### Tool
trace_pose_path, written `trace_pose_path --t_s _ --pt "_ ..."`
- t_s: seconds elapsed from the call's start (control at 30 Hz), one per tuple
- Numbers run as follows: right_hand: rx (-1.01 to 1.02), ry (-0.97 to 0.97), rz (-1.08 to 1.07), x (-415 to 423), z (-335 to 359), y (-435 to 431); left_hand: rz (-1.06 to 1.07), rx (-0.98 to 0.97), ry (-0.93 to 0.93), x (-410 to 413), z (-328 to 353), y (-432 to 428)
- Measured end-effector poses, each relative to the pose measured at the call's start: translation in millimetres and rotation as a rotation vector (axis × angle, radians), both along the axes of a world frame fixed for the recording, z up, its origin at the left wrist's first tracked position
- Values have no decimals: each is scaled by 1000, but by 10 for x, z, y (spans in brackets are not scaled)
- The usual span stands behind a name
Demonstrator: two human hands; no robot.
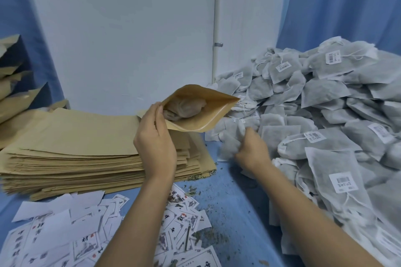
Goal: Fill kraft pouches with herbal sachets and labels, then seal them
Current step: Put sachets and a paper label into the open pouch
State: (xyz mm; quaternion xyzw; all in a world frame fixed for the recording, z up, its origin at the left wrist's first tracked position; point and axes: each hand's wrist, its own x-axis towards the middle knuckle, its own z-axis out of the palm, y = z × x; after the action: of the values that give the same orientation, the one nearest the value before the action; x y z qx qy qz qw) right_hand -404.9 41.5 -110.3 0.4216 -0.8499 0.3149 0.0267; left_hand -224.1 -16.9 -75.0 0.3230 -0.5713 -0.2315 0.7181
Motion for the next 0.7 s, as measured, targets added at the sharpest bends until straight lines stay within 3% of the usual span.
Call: trace_pose_path --t_s 0.07,0.2,0.3,0.4,0.57,0.7 --pt "-196 -40 131 52 29 15 19 4 10 31 27 -42" --pt "-544 -599 491 259 312 141 26 28 -63 74 56 -147" --pt "-649 -743 639 333 525 186 11 56 -139 101 7 -177" --pt "-622 -458 637 454 661 115 -24 61 -176 108 -91 -141" --pt "-561 484 281 640 546 -58 -62 104 -129 37 -173 11" --pt "-626 620 240 782 468 -106 -77 121 -91 0 -169 68"
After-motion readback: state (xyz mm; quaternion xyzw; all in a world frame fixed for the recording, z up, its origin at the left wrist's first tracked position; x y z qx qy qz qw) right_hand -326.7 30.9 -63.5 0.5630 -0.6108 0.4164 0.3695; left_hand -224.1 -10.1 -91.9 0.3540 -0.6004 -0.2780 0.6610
